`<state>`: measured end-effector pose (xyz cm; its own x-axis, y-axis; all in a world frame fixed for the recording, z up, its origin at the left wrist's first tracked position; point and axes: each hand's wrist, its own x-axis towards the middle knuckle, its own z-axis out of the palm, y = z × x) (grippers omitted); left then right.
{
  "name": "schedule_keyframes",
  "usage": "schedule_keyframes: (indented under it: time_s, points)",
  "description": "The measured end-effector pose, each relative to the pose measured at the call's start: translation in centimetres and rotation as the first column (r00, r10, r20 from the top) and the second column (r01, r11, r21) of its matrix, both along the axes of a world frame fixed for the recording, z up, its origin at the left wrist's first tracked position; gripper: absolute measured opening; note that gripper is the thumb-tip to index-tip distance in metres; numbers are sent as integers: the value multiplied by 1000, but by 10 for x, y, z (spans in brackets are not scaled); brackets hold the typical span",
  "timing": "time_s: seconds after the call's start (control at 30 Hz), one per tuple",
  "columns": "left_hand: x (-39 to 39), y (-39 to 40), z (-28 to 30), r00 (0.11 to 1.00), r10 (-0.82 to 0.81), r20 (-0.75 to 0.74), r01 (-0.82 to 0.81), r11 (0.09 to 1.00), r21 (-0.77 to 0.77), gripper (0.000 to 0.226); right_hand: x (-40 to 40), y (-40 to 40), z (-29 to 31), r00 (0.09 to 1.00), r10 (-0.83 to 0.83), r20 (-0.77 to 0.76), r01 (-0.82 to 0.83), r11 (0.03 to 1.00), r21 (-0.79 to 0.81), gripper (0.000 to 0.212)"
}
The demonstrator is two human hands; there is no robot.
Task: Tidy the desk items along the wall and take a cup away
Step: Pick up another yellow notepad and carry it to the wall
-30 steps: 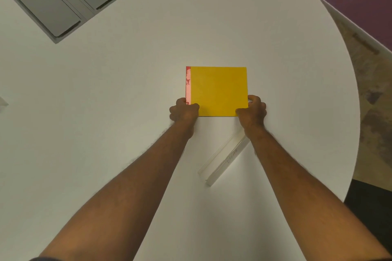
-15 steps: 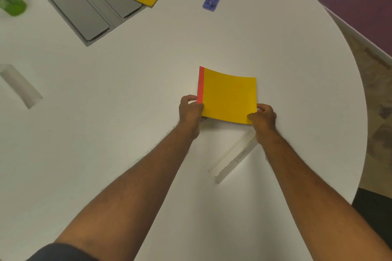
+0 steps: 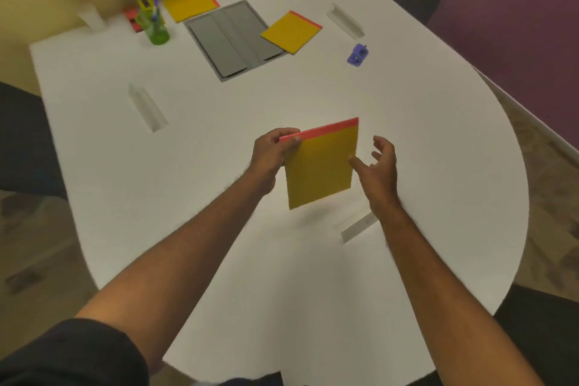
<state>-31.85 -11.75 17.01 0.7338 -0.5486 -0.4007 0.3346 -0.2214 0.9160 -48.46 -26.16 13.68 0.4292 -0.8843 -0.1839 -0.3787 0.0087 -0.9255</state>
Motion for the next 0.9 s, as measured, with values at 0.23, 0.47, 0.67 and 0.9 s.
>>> schedule_keyframes:
  time_s: [0.23,0.47,0.67,0.9]
  points:
    - [18,93,41,996,-8,86,10,1000,-24,23,14,95,47,970,230,83,-234,971,52,44]
    - [78,166,46,988,-46,148,49,999,-20,25,58,180,62,957,204,207,-240,957,166,18]
    - [176,248,23,983,-139,123,143,989,-30,32,141,256,55,963,69,261,-141,954,266,21]
    - [289,352,-9,986,-168,17,167,985,41,16,231,324,46,934,-169,314,4,886,464,30]
